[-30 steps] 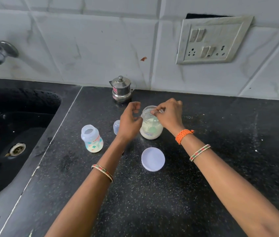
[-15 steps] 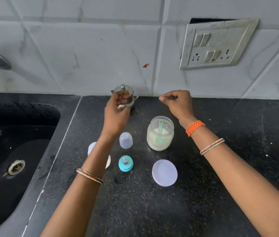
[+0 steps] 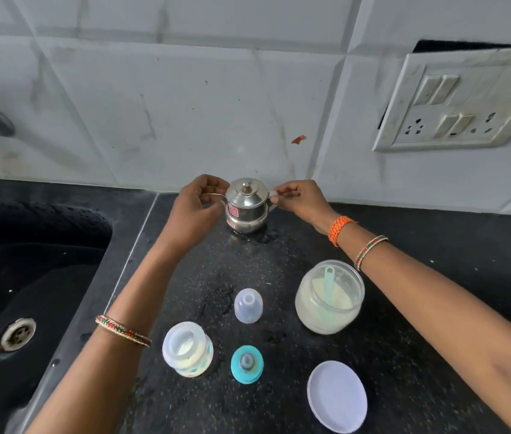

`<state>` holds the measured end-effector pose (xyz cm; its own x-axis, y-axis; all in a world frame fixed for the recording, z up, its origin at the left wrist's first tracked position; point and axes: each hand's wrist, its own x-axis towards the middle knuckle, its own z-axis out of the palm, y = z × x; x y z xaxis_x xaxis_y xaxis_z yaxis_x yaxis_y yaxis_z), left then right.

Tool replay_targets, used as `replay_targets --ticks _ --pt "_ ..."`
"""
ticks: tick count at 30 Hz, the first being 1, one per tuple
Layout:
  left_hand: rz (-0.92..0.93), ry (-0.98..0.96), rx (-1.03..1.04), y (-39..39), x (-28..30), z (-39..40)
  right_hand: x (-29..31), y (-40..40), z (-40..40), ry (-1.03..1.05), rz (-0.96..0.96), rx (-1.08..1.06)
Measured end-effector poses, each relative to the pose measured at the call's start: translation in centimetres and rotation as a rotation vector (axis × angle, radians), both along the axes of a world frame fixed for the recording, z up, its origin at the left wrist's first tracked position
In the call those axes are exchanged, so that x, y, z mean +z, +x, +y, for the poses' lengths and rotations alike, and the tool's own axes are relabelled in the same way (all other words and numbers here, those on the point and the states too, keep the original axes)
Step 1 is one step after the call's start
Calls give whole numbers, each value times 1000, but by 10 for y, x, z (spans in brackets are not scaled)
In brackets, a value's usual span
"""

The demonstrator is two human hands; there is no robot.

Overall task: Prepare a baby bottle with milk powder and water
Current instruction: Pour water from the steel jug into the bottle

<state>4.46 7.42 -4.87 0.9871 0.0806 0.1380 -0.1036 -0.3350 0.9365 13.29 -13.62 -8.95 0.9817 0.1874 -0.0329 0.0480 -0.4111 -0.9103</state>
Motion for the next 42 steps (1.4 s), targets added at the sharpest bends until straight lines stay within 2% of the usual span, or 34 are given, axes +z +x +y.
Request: replay_targets --ticks 3,9,16,22,28,32,36,40,42 --pt "10 -18 14 -2 -2 1 -1 2 2 -53 -51 -40" --pt "-31 -54 44 -19 3 12 9 -16 -1 31 -63 -67" --pt "-113 -83 55 -45 18 16 62 -50 -15 249 -186 -90" --pt "-223 -193 96 -95 37 16 102 -104 -13 377 -291 -104" --pt "-223 -170 88 -146 29 17 98 -164 -6 322 -287 -110" --pt "-195 -117 212 -165 -4 27 84 -192 -5 293 -286 -138" --pt "-121 -222 335 -181 -53 29 71 -204 -8 206 -298 -88" --pt "66 -438 290 -194 -87 28 69 -207 -6 68 -351 -30" --pt "122 -477 256 -194 -95 28 70 -207 -3 8 -379 3"
